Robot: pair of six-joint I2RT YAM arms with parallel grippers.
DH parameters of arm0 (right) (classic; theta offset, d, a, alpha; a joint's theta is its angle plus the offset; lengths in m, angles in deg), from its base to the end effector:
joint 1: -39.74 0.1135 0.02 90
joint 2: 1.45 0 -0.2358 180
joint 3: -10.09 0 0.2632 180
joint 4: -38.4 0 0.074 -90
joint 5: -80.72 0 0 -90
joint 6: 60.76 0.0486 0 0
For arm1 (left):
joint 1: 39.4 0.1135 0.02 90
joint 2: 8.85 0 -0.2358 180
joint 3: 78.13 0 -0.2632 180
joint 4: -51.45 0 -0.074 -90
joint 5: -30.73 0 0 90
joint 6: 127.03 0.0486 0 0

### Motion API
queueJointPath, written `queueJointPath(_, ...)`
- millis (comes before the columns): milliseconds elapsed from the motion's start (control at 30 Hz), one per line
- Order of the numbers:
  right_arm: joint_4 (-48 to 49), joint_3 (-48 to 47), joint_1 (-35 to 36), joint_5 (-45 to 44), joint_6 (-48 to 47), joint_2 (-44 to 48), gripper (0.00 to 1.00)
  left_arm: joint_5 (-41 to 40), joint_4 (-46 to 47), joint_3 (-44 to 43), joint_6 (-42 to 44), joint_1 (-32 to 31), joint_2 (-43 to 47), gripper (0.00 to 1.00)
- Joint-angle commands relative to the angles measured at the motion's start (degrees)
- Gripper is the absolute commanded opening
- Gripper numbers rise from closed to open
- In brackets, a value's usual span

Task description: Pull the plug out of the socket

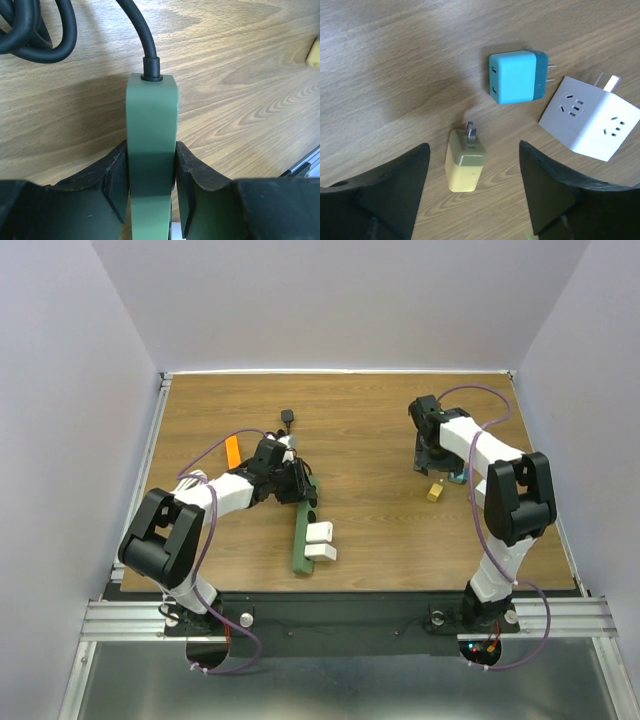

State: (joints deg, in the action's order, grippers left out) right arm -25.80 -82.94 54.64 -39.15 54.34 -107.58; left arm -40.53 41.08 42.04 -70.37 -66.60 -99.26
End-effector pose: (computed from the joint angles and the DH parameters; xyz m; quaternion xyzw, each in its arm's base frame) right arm 0.3613 0.0711 0.1671 0.1138 0.9540 -0.2041 0.1880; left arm 0.2943 -0.1688 0.1367 0.0194 0.9000 -0.3344 0.2790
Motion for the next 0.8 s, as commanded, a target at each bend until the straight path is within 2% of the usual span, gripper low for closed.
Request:
queueJointPath(0, -0.7, -2.4, 0.0, 8.3, -1.8, 5.3, 0.78, 0.3, 1.1, -3.4, -2.1, 0.8, 4.2, 0.00)
queueJointPath(67, 1.4, -1.4, 0.5, 17.8, -5.4, 9.3, 0.78, 0.3, 1.1, -3.4, -2.4, 1.2, 4.6, 0.00)
queueJointPath(100, 2.2, 0.5, 1.2, 27.7, -6.0, 10.7, 0.78, 0.2, 1.1, -3.4, -2.5, 1.4, 4.7, 0.00)
queueJointPath(200, 7.5, 4.4, 6.5, 45.4, -6.9, 16.3, 0.79, 0.5, 1.5, -3.5, -3.0, 1.7, 5.0, 0.00)
queueJointPath(300, 13.9, 9.7, 12.6, 53.7, -3.3, 19.9, 0.79, 1.0, 2.0, -3.7, -3.9, 2.2, 5.4, 0.00)
queueJointPath(400, 21.0, 14.0, 17.0, 59.2, 1.8, 21.7, 0.80, 2.0, 2.4, -3.8, -4.7, 2.6, 5.9, 0.00)
queueJointPath(467, 23.1, 14.4, 20.6, 58.9, 2.8, 21.6, 0.81, 2.5, 3.1, -3.7, -5.3, 2.8, 6.4, 0.00)
queueJointPath(767, 27.5, 13.1, 25.8, 60.8, 4.3, 17.2, 0.81, 3.8, 4.0, -3.2, -6.9, 3.2, 7.5, 0.00)
